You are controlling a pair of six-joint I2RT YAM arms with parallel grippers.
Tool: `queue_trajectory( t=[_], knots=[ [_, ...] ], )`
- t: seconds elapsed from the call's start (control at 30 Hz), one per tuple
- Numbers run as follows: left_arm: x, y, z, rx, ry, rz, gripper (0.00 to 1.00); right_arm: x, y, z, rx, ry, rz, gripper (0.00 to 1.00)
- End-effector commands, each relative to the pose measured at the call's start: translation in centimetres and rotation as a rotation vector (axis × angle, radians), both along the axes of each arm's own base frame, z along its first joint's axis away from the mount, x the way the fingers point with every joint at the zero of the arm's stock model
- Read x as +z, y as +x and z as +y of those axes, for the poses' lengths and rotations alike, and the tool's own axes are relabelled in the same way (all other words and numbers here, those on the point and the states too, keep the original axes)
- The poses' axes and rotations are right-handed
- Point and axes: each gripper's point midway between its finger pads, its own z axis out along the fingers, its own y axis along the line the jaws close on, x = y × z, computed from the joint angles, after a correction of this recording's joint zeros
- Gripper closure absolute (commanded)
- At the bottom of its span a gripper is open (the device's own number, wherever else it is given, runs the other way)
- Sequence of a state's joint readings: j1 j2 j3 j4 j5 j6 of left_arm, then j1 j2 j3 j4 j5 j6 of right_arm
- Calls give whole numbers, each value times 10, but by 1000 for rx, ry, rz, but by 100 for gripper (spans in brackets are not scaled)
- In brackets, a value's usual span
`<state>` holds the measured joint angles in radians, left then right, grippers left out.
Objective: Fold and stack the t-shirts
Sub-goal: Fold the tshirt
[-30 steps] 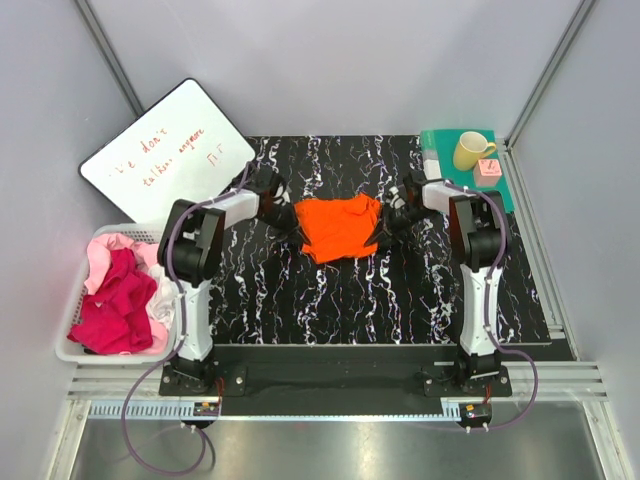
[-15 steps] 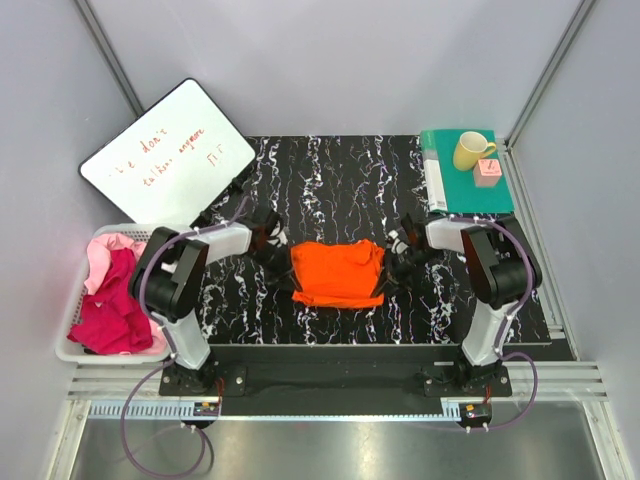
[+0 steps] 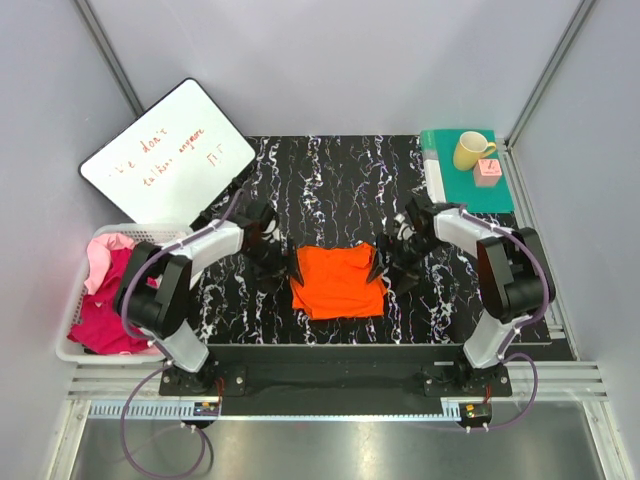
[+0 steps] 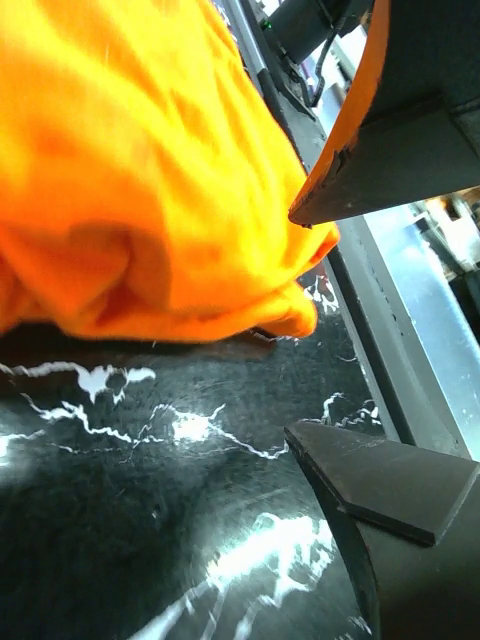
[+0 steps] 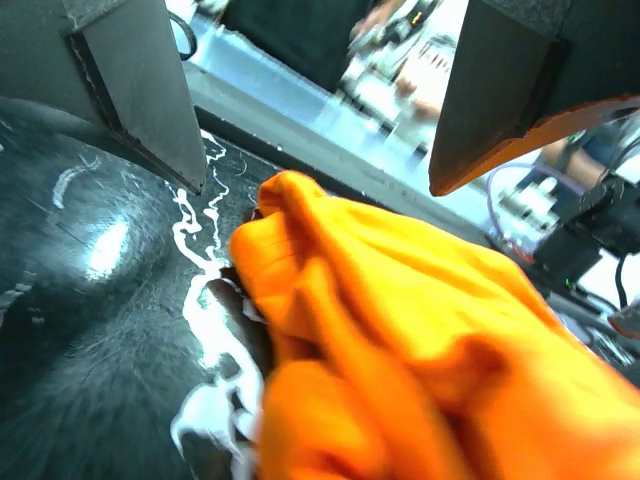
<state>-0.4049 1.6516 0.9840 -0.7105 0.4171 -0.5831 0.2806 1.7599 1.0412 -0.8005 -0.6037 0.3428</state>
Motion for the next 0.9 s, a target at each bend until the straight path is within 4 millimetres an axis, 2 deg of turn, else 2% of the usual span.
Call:
queue_trajectory(
  t=[0.0, 0.07, 0.1, 0.17, 0.2, 0.27, 0.3, 0.37, 0.4, 0.47, 0.5, 0.63, 0.87],
  knots=[
    [46, 37, -1, -11, 8, -185, 15, 38, 30, -10, 18, -66, -167, 0],
    [46, 43, -2, -12, 18, -190, 16, 42, 41, -9, 26, -74, -195, 0],
    [49, 49, -4, -13, 14, -202, 17, 38, 44, -9, 33, -83, -190, 0],
    [44, 55, -6, -16, 21, -188, 18, 37, 53, -9, 47, -90, -207, 0],
    [44, 59, -7, -19, 22, -196, 20, 29, 56, -10, 53, -105, -193, 0],
    [37, 65, -7, -20, 41, -184, 24, 27, 67, -9, 65, -108, -209, 5],
    [38, 70, -8, -21, 39, -192, 27, 19, 69, -8, 74, -110, -186, 19],
    [32, 74, -9, -23, 49, -179, 35, 20, 80, -3, 77, -98, -194, 37],
    [32, 77, -9, -25, 47, -181, 37, 16, 82, 0, 79, -82, -178, 50],
    [30, 82, -10, -22, 53, -184, 41, 20, 92, 6, 71, -65, -188, 62],
    [30, 83, -10, -22, 53, -182, 42, 18, 94, 8, 66, -60, -179, 64],
    [23, 89, -10, -21, 58, -171, 42, 19, 106, 13, 55, -48, -184, 60],
    [14, 92, -11, -24, 67, -149, 43, 25, 112, 21, 41, -8, -177, 60]
  ],
)
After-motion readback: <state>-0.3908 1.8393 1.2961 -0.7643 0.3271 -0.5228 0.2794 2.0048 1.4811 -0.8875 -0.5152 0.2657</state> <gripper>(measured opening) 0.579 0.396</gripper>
